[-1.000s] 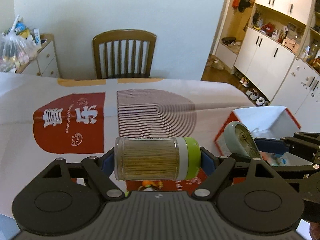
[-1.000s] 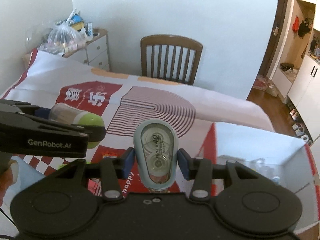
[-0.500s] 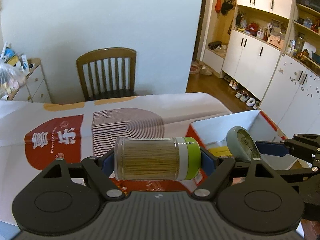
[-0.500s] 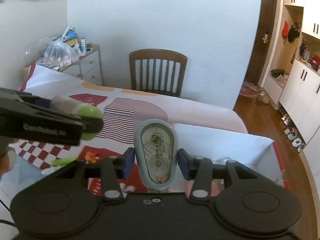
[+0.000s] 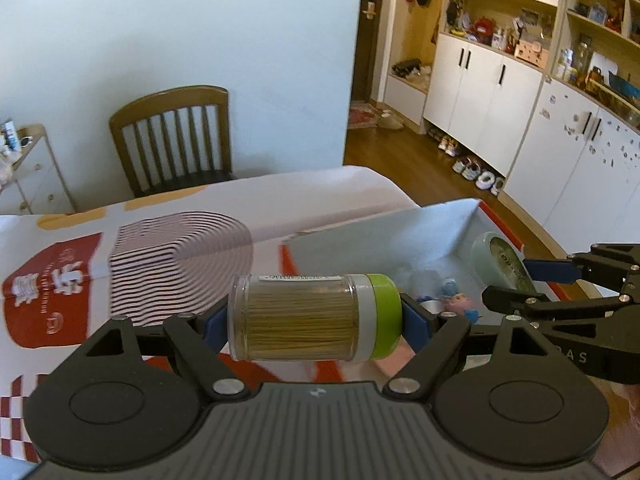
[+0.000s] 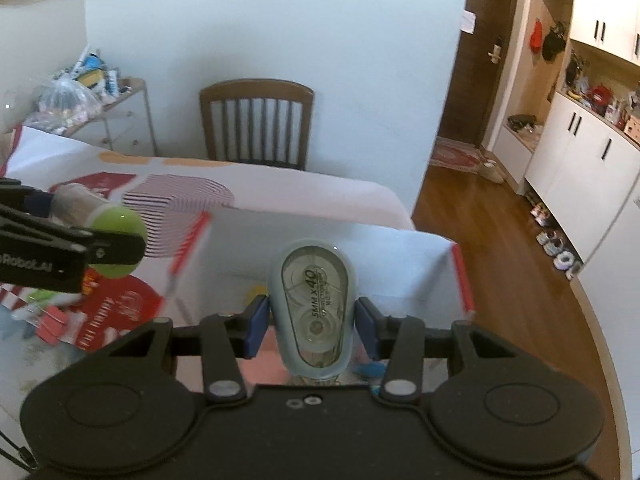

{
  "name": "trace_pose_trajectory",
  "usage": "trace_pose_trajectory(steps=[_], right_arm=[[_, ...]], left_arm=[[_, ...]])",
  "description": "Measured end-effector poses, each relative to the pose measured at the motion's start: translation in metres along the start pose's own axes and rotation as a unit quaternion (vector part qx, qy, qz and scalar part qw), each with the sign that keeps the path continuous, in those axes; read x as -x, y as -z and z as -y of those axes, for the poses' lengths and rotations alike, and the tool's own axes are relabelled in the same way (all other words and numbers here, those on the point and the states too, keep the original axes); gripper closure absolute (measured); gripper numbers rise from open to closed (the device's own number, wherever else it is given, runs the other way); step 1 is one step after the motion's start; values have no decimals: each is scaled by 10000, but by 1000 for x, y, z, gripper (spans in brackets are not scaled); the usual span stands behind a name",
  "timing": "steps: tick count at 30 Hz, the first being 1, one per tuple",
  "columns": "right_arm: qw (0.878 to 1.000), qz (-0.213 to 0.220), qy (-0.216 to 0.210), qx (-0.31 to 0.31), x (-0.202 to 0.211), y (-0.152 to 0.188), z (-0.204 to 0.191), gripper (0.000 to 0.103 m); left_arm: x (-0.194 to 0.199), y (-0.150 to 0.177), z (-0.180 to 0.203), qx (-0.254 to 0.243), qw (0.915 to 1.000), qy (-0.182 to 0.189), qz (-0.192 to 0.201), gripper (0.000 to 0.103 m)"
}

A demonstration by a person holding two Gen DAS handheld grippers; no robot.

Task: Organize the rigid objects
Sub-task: 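Carry the toothpick jar and tape dispenser into the shoebox with both tools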

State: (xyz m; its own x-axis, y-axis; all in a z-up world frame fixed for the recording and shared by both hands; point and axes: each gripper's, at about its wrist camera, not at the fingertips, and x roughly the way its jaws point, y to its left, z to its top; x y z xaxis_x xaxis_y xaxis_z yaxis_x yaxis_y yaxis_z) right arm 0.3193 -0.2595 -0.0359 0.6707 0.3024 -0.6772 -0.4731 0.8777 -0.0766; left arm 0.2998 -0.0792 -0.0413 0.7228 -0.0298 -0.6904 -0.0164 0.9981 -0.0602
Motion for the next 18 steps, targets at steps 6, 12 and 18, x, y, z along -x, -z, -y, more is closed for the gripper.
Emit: trace_pose_trajectory(steps=[6,12,18], right_arm=[[9997,-251,28,-1,-23,13,34,57],[9990,-417,-35,131,-47,18,56,57],[9957,-616,-267,639,-71,22,53,57]], left_arm=[[-38,-3,33,-69,9998,16,-210,19],[-77,1,61,-180,9983,33,-555,19],[-107,17,75,-274,9956,-68,-895,19]])
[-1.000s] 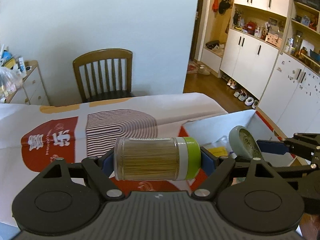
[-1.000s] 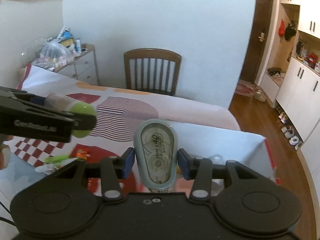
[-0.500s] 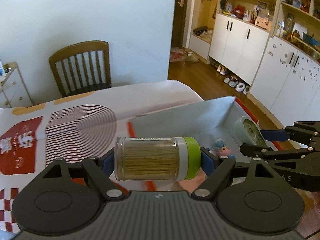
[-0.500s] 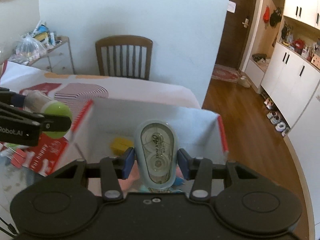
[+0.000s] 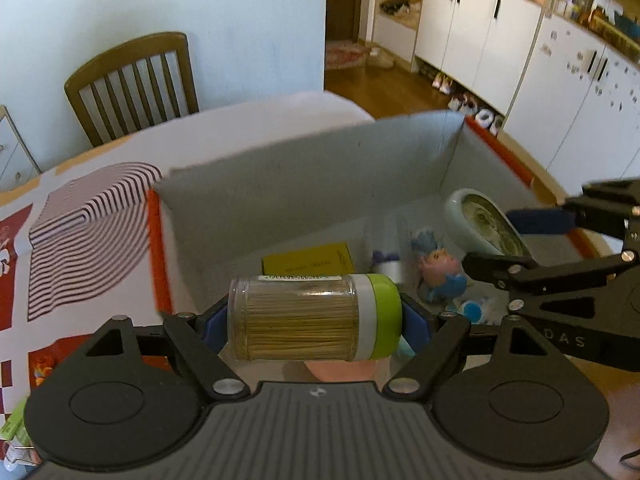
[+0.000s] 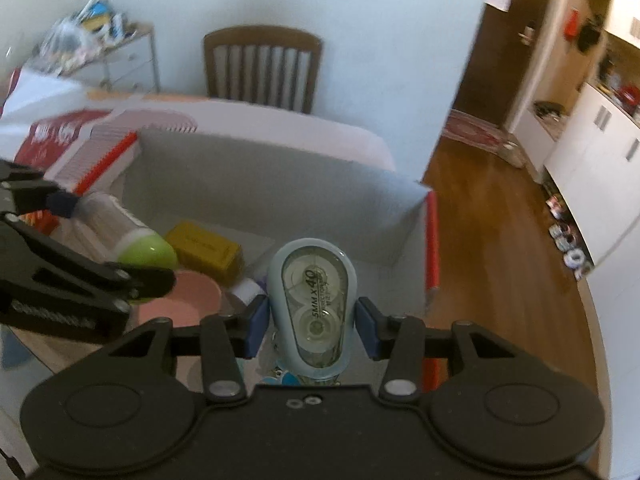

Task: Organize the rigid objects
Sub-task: 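Carry the toothpick jar and tape dispenser into the shoebox with both tools, then open both tools to release the toothpick jar and tape dispenser in the shoebox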

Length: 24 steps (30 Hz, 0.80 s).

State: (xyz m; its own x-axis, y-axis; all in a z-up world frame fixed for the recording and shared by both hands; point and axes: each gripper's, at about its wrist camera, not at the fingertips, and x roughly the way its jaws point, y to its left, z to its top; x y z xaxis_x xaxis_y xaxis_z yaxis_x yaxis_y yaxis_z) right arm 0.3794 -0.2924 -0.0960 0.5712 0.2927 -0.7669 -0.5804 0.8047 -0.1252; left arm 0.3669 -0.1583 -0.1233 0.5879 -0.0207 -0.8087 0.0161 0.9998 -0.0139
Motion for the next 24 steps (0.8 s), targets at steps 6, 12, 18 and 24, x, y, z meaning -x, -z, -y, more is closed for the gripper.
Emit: trace_pose_trajectory(steps=[6,12,18,24], right_arm=[[9993,-211,-55,314,-19,4,-2,57],[9967,-353,-31,725,-28,5,-8,57],[9947,-530,-24,881,-35,6,-10,57],[9932,-604,-10,994,-39,4,-12,57]], left_arm=[[-17,1,6,-26,9997,-121,-209,19],[-29,-5,10,-81,9977,-257,-620,19],[-36,-7,15,-297,9941,-406,-963,19],[-40,-8,16,-471,9901,-489,-1226,19]])
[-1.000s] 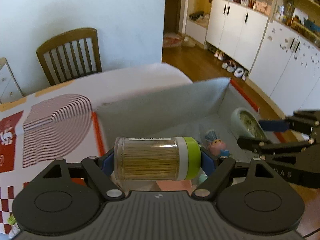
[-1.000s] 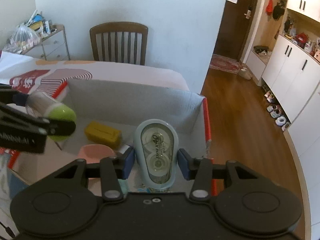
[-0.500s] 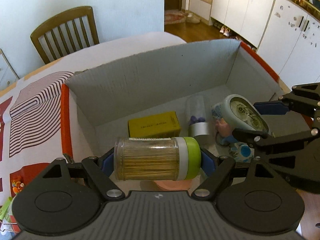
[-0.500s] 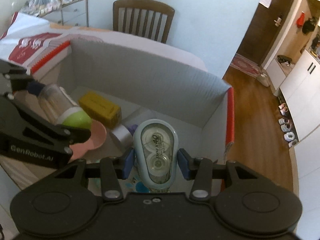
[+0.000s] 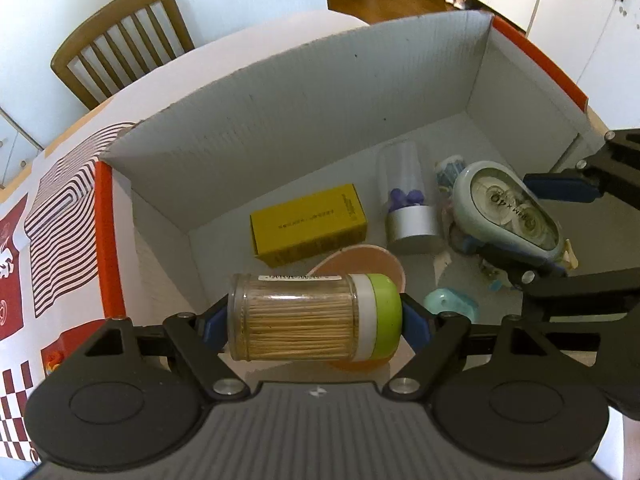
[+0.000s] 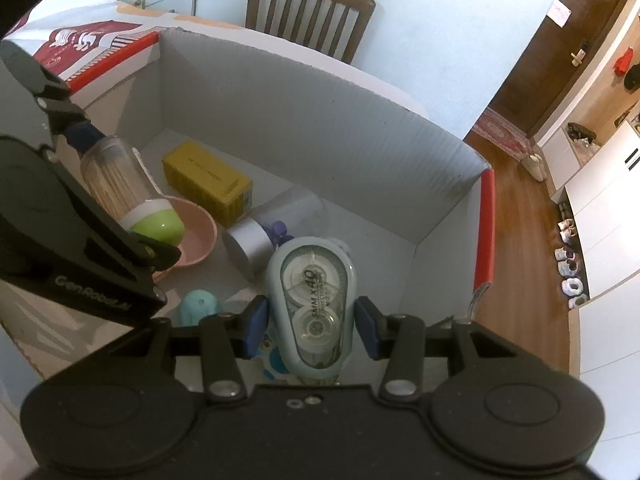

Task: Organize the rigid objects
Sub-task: 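Open both tools to release the toothpick jar and tape dispenser in the shoebox, then withdraw both tools from the shoebox toward the remaining items on the cloth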

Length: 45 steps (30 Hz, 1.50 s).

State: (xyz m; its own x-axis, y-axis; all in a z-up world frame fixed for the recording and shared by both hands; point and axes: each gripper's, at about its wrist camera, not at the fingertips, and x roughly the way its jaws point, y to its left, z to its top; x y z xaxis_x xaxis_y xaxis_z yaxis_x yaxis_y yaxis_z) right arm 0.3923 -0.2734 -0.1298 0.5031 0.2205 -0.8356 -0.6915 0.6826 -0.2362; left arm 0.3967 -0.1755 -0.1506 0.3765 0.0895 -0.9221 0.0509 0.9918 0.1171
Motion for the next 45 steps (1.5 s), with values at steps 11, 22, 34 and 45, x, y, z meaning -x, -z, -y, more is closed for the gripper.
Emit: trace_pose_trajectory(steps=[11,22,34,45], right_arm=[[9998,171,33,-24,9,4,3,37],[9977,410,-109,-529,40,12,18,34],[9902,923,-304,-1000,84,12,19,32],[9788,1375,-631,-1378,121,9,3,23]], left_arm=[[6,1,-3,64,9999,15,114,20],[39,8,-7,378,9972,258,595,20],[90,30,-20,507,9887,458,1332,20],[133,61,-49,804,9760,628,1926,20]])
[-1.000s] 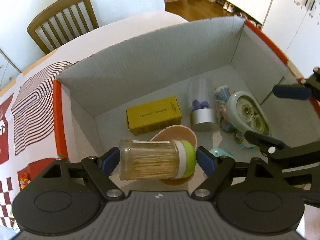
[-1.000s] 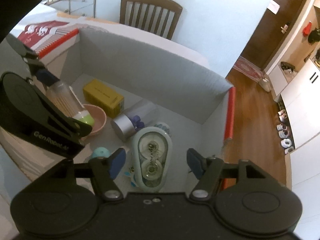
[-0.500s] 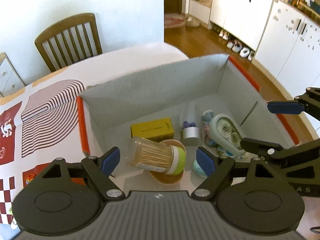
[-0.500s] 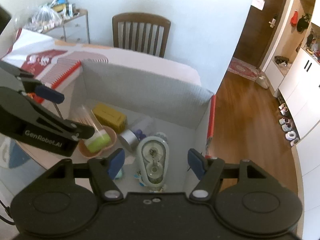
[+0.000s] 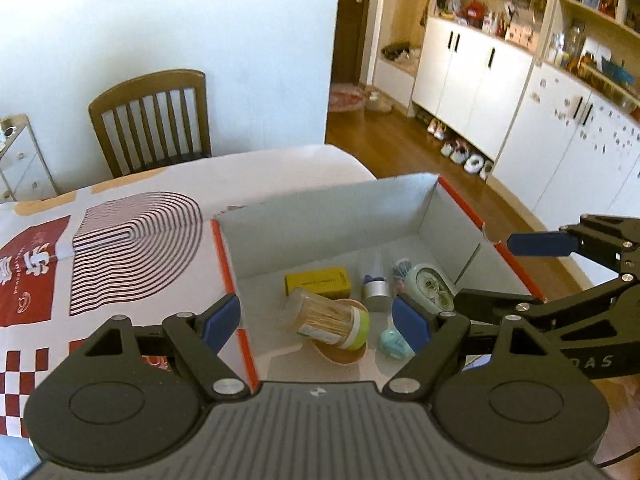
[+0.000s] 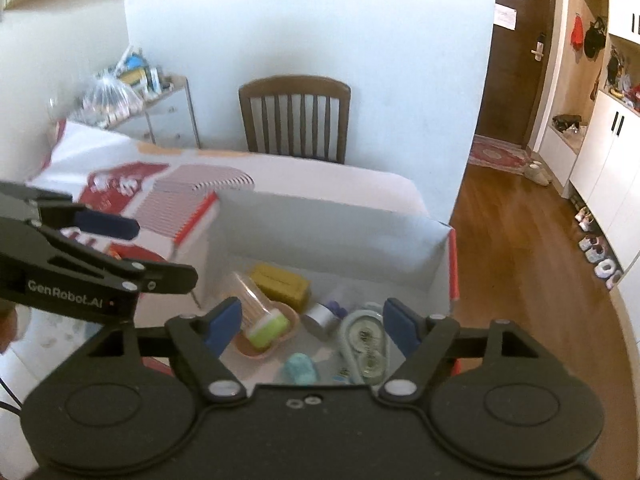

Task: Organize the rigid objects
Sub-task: 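Withdraw both tools from the shoebox toward the remaining items on the cloth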

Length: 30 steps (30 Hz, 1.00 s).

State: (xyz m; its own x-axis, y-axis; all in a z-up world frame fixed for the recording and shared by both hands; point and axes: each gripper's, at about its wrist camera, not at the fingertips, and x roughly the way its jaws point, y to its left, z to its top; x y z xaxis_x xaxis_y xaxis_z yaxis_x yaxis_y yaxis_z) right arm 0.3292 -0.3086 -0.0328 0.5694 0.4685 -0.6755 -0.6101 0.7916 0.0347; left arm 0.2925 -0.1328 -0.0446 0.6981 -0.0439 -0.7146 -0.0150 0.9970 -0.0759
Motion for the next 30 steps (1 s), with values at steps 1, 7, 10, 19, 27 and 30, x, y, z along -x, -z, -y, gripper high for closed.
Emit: trace_pose_trajectory(steps=[1,7,10,19,27,30], right_arm=[[10000,43,-45,-49,3,0,-2,22],[9992,321,-236,-105,19,-3,-29,10],[9982,476,-311,-169,24,-5,-45,5],[9980,477,-364,-192,20,-5,-100,0],[9988,337,-329,-165,7,-7,-145,0],[9989,300,-310,-158,2,-8,-157,0]], left_arm=[[4,2,-3,18,10000,-10,59,20],[25,13,-28,123,9995,-45,286,20],[35,19,-45,201,9992,-44,345,20],[61,44,-108,349,9984,-57,439,17],[75,62,-168,581,9969,214,480,5],[78,69,-188,648,9961,222,565,1]])
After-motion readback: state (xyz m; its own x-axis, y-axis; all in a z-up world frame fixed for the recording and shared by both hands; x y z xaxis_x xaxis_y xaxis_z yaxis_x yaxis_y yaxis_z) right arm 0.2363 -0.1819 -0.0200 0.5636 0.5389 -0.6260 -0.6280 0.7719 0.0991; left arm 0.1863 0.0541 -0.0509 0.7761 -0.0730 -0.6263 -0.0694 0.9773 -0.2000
